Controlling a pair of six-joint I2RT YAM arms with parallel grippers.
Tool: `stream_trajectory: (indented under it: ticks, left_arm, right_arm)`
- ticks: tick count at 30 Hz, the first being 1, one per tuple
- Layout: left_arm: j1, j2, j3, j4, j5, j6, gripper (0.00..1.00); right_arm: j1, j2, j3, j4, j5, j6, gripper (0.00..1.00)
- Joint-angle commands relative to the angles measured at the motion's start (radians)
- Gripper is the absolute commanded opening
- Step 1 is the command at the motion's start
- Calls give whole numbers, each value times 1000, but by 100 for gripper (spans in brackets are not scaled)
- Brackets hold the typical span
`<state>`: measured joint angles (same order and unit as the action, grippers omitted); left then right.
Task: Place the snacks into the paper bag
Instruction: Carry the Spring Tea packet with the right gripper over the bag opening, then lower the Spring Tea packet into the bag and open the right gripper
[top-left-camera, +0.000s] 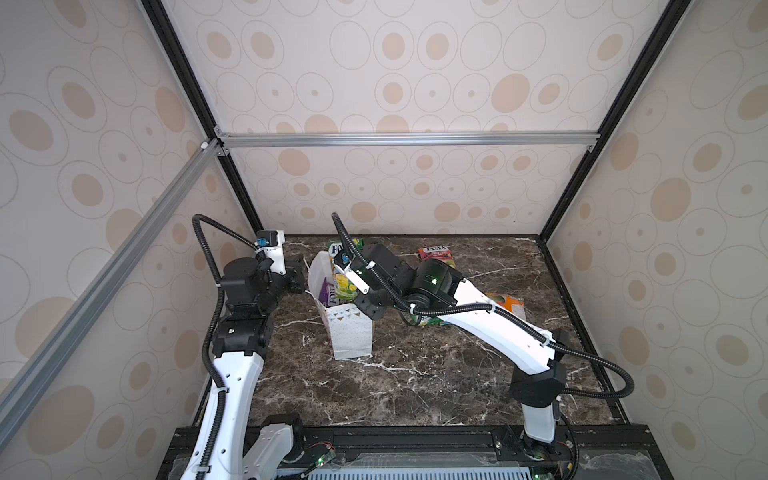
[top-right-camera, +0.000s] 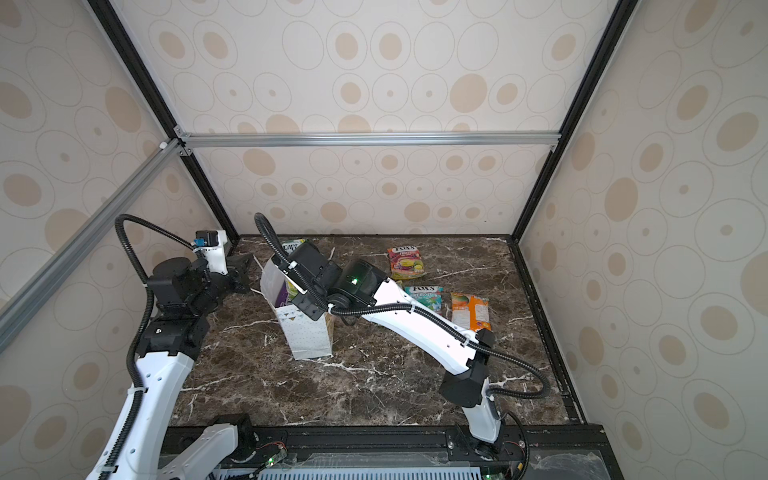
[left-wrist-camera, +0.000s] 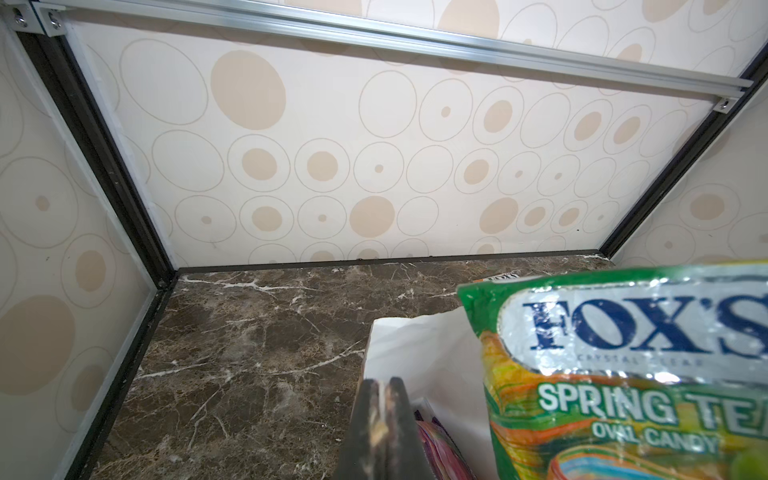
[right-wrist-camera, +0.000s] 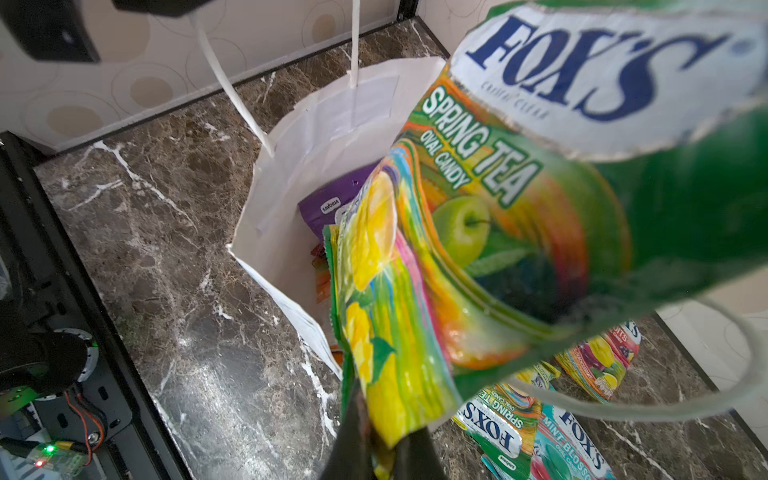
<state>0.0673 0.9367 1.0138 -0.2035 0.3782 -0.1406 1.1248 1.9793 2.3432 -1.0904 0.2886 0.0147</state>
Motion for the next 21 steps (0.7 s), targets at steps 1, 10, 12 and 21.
stream_trajectory:
  ticks: [1,10,12,21]
  left_arm:
    - [7,-22,11,46,12,10,0]
    - [6,-27,10,48,12,11,0]
    - [6,-27,10,48,14,11,0]
    - [6,-27,10,52,20,9,0]
  right_arm:
    - [9,23,58,-38,41,15,0]
    - [13,62,89,-58,17,26,0]
    - [14,67,98,-65,8,28,0]
    - [26,86,106,-72,-14,37,0]
